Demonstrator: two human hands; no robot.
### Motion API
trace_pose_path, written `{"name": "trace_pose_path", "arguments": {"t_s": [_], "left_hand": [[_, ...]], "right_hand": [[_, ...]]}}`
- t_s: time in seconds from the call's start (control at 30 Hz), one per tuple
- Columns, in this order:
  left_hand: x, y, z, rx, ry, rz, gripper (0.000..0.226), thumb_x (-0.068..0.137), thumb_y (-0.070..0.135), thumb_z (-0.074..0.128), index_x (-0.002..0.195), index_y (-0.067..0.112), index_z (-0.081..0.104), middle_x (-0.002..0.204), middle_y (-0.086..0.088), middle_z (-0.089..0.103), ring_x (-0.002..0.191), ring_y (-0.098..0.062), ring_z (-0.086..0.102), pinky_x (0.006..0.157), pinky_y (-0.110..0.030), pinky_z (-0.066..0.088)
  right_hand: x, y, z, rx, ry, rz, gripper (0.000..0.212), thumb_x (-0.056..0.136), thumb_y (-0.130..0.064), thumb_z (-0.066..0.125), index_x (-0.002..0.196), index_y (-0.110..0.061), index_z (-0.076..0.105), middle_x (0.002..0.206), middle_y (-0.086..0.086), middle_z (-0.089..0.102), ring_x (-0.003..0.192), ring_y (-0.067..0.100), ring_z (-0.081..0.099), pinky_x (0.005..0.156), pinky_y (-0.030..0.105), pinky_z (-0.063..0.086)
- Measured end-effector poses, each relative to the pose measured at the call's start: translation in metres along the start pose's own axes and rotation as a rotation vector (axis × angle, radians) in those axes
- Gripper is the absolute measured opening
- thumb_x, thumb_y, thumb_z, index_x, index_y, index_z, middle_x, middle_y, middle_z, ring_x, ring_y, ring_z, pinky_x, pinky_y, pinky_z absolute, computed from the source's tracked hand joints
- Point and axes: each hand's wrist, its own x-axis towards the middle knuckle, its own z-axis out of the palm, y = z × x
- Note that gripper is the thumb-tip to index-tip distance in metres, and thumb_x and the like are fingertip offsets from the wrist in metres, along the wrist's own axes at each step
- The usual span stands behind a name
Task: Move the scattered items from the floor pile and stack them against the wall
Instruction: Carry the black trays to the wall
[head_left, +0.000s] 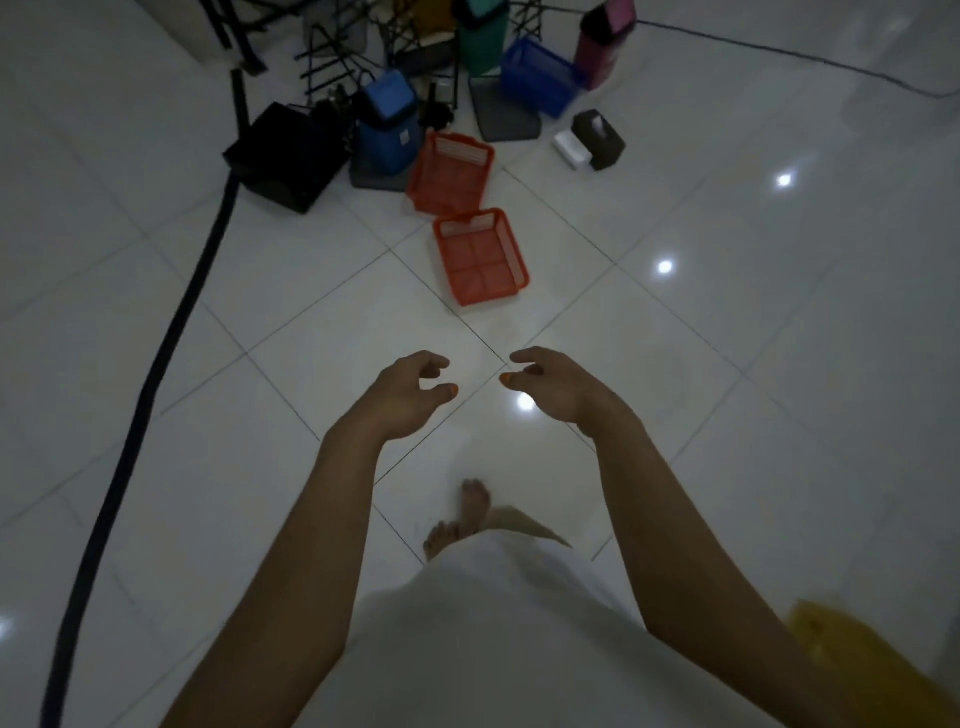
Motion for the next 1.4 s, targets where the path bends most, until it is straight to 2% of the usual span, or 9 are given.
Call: {"name": "trace_pose_path", "arguments": {"t_s": [0.23,0.43,0.57,0.67,0.8,0.9,1.17,1.3,1.4], "left_hand": [[0.014,-0.013,-0.035,-0.082,0.069,-0.056,0.043,0.092,0.029,0.062,0.134,0.021,0.05,0.133,0.0,0.051,0.105,-0.013,0.051,0.083,-0.024,0.039],[0.047,-0.014,-0.076,-0.141,0.159,-0.073,0.043,0.092,0.03,0.062,0.133,0.021,0.051,0.132,0.001,0.051,0.1,-0.013,0.054,0.072,-0.019,0.04],[0.065,-0.024,-0.099,-0.207,0.213,-0.079,0.043,0.092,0.03,0.063,0.132,0.022,0.051,0.13,0.003,0.052,0.098,-0.013,0.056,0.068,-0.018,0.042],[0.078,-0.038,-0.122,-0.204,0.199,-0.101,0.043,0.092,0.029,0.063,0.133,0.021,0.051,0.132,0.001,0.052,0.107,-0.015,0.054,0.077,-0.02,0.042],[0.104,-0.057,-0.179,-0.157,0.194,-0.112,0.044,0.091,0.03,0.063,0.133,0.022,0.051,0.134,0.0,0.051,0.109,-0.015,0.052,0.089,-0.025,0.041],[0.123,-0.068,-0.24,-0.138,0.218,-0.099,0.043,0.092,0.03,0.063,0.133,0.021,0.051,0.133,0.0,0.051,0.107,-0.014,0.051,0.087,-0.024,0.04],[0.179,-0.091,-0.371,-0.167,0.26,-0.074,0.041,0.092,0.028,0.063,0.131,0.022,0.053,0.127,0.004,0.051,0.102,-0.008,0.051,0.066,-0.009,0.037],[0.214,-0.099,-0.393,-0.177,0.191,-0.081,0.041,0.092,0.029,0.063,0.131,0.023,0.053,0.128,0.003,0.052,0.108,-0.009,0.051,0.071,-0.013,0.04],[0.249,-0.099,-0.41,-0.15,0.15,-0.103,0.042,0.092,0.03,0.063,0.131,0.022,0.052,0.13,0.002,0.052,0.109,-0.012,0.051,0.084,-0.021,0.041]], "right_hand": [[0.045,-0.054,0.015,-0.091,-0.07,-0.041,0.055,0.092,-0.04,0.062,0.142,-0.025,0.045,0.144,0.008,0.047,0.121,0.02,0.052,0.099,0.03,0.042],[0.086,-0.096,0.018,-0.162,-0.108,-0.08,0.055,0.092,-0.041,0.062,0.142,-0.026,0.045,0.145,0.008,0.046,0.123,0.022,0.051,0.105,0.037,0.042],[0.117,-0.125,0.022,-0.201,-0.12,-0.115,0.054,0.092,-0.041,0.062,0.141,-0.024,0.046,0.142,0.008,0.047,0.121,0.02,0.051,0.104,0.035,0.042],[0.14,-0.153,0.033,-0.215,-0.141,-0.132,0.054,0.092,-0.04,0.062,0.141,-0.023,0.046,0.141,0.009,0.048,0.118,0.018,0.05,0.1,0.033,0.043],[0.182,-0.203,0.058,-0.211,-0.149,-0.135,0.053,0.091,-0.039,0.063,0.139,-0.024,0.048,0.143,0.008,0.047,0.122,0.02,0.05,0.104,0.035,0.042],[0.208,-0.25,0.085,-0.189,-0.144,-0.148,0.053,0.091,-0.039,0.063,0.14,-0.024,0.048,0.143,0.008,0.046,0.122,0.019,0.051,0.101,0.033,0.043],[0.261,-0.347,0.142,-0.147,-0.149,-0.157,0.052,0.092,-0.038,0.062,0.14,-0.024,0.048,0.142,0.008,0.046,0.122,0.021,0.05,0.097,0.032,0.043],[0.297,-0.37,0.141,-0.137,-0.146,-0.118,0.052,0.092,-0.037,0.063,0.14,-0.023,0.048,0.141,0.008,0.046,0.12,0.022,0.051,0.1,0.037,0.045],[0.335,-0.384,0.131,-0.145,-0.134,-0.088,0.052,0.091,-0.037,0.064,0.139,-0.022,0.049,0.141,0.009,0.047,0.119,0.022,0.053,0.101,0.039,0.046]]}}
